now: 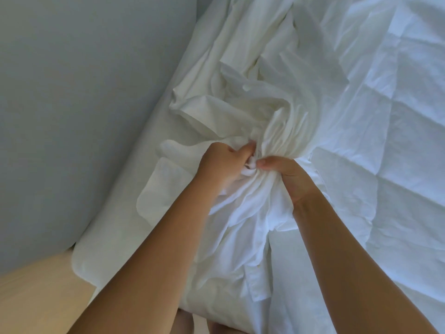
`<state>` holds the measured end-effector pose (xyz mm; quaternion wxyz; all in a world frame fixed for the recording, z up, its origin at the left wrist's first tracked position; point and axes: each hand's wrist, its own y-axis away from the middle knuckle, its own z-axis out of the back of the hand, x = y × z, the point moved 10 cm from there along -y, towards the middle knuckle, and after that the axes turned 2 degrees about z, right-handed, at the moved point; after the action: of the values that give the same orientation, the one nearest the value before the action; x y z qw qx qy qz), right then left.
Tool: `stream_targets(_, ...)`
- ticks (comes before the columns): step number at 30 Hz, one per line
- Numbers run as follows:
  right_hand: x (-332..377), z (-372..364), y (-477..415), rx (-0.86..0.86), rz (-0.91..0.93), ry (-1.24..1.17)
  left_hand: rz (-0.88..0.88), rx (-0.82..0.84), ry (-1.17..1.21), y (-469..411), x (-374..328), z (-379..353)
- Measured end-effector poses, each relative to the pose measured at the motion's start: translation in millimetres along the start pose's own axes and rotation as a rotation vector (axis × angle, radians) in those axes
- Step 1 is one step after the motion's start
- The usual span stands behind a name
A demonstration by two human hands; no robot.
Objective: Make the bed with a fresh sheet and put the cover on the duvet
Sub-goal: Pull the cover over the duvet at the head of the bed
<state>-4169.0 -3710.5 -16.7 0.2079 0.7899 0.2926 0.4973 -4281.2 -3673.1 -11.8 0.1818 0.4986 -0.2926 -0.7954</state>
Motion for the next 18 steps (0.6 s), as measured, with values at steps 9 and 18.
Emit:
stream_targets(9,10.4,-7.4,-1.3,0.084,-0.017,0.116,-0.449,-0.162,0.004,20.5,-77.1,4.2)
stream_targets(18,10.9,-4.8,-5.5,0.071,-0.007,0.022,-0.349,-0.032,0.304,33.9,-48.1,-10.9)
